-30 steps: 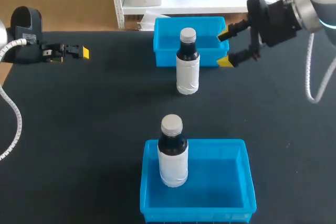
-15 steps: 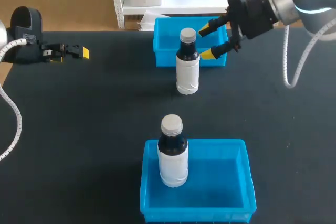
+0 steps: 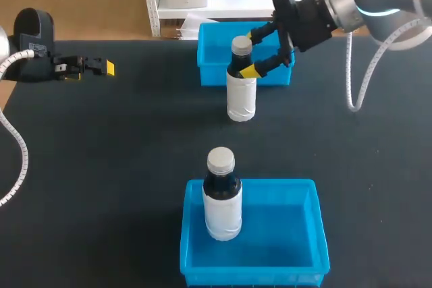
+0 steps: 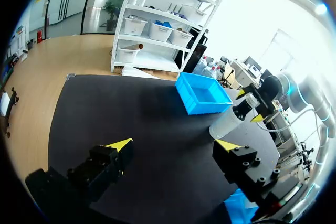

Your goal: Pick up the bottle, and place it in the far bin if it is heavy, or in the near bin if it is light.

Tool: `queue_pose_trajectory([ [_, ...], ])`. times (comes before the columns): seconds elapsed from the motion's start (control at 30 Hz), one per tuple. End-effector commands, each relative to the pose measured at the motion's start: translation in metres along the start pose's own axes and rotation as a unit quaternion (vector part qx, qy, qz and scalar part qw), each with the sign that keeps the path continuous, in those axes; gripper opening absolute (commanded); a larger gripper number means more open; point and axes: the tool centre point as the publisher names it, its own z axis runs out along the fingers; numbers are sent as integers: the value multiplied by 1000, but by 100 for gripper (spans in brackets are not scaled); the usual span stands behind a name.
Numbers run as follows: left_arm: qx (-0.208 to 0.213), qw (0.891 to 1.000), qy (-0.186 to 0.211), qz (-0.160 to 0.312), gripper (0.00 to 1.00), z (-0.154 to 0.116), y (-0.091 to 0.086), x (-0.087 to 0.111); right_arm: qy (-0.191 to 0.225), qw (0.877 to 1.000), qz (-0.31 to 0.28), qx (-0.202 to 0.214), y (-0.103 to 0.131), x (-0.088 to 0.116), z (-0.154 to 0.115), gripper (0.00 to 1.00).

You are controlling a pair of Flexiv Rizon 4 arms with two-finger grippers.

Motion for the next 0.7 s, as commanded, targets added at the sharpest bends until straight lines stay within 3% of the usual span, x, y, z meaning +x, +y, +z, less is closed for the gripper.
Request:
queue_pose_trajectory([
  [0.03, 0, 1000, 0, 0, 100, 0, 0, 0, 0, 1000, -1, -4, -5, -2, 5, 100],
  [0.4, 0, 1000, 0, 0, 100, 0, 0, 0, 0, 1000, 0, -5, -8, 0, 10, 100],
  [0.43, 0, 1000, 0, 0, 100, 0, 0, 0, 0, 1000, 1, -5, -8, 0, 10, 95],
  [0.57, 0, 1000, 0, 0, 100, 0, 0, 0, 1, 1000, 1, -5, -8, 0, 12, 91],
  [0.6, 0, 1000, 0, 0, 100, 0, 0, 0, 1, 1000, 1, -5, -8, 0, 12, 77],
  [0.7, 0, 1000, 0, 0, 100, 0, 0, 0, 1, 1000, 1, -5, -8, 0, 12, 71],
])
